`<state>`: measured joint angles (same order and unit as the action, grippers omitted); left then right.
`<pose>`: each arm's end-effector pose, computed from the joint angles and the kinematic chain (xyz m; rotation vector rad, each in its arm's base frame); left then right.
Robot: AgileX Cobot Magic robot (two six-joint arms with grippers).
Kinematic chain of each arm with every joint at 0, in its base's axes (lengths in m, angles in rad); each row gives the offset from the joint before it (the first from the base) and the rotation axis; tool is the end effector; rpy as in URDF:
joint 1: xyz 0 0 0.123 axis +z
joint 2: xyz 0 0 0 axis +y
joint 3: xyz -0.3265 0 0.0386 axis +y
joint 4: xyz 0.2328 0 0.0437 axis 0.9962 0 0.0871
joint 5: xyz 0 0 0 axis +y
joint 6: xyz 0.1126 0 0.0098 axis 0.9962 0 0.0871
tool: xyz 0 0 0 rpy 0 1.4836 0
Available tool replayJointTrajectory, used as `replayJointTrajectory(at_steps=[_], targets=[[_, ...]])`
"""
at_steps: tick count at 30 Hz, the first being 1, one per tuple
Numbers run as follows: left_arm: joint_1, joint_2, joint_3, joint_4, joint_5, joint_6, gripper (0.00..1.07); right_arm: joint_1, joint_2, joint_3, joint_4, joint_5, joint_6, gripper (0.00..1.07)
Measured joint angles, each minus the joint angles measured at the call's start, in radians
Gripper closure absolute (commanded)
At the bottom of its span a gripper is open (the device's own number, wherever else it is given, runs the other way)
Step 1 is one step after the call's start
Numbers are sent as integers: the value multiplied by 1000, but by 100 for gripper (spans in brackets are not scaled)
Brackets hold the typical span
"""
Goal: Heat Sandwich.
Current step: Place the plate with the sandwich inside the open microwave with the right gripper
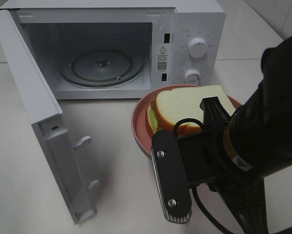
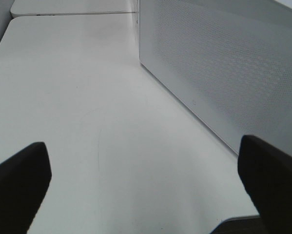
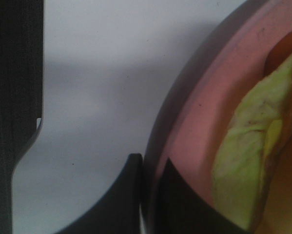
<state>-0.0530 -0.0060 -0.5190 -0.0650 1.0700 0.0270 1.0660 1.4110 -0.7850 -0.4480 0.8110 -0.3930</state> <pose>-0.0462 -0.0040 0.2643 0.0854 2.0264 -0.0939 0.1420 0.1835 0.2472 -2.1315 1.8084 -0.3757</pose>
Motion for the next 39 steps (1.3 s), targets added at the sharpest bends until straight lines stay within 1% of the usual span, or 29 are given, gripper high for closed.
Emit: replayJointTrajectory(at_steps=[11,15,20,21,24,30,32,34,37,39], targets=[[0,0,0,0,0,0,7,-4,0,0,-1,-33,-47,107],[0,0,0,0,0,0,7,-71,0,0,16,-65,-207,107],[0,0,0,0,0,0,7,-107,0,0,27,-79,-285,107],[0,0,0,0,0,0,7,-130,0,0,34,-91,-344,107],[0,0,0,0,0,0,7,-162,0,0,37,-127,-447,107],[0,0,0,0,0,0,7,-202,0,0,41,-169,-577,107],[0,0,0,0,0,0,7,-234,0,0,74,-188,-677,107],[0,0,0,0,0,0,7,-244,0,0,93,-192,-719,107],[0,0,0,0,0,0,7,-283,0,0,176,-219,-866,107],[0,0,0,0,0,0,7,-291,0,0,188,-224,-890,107]])
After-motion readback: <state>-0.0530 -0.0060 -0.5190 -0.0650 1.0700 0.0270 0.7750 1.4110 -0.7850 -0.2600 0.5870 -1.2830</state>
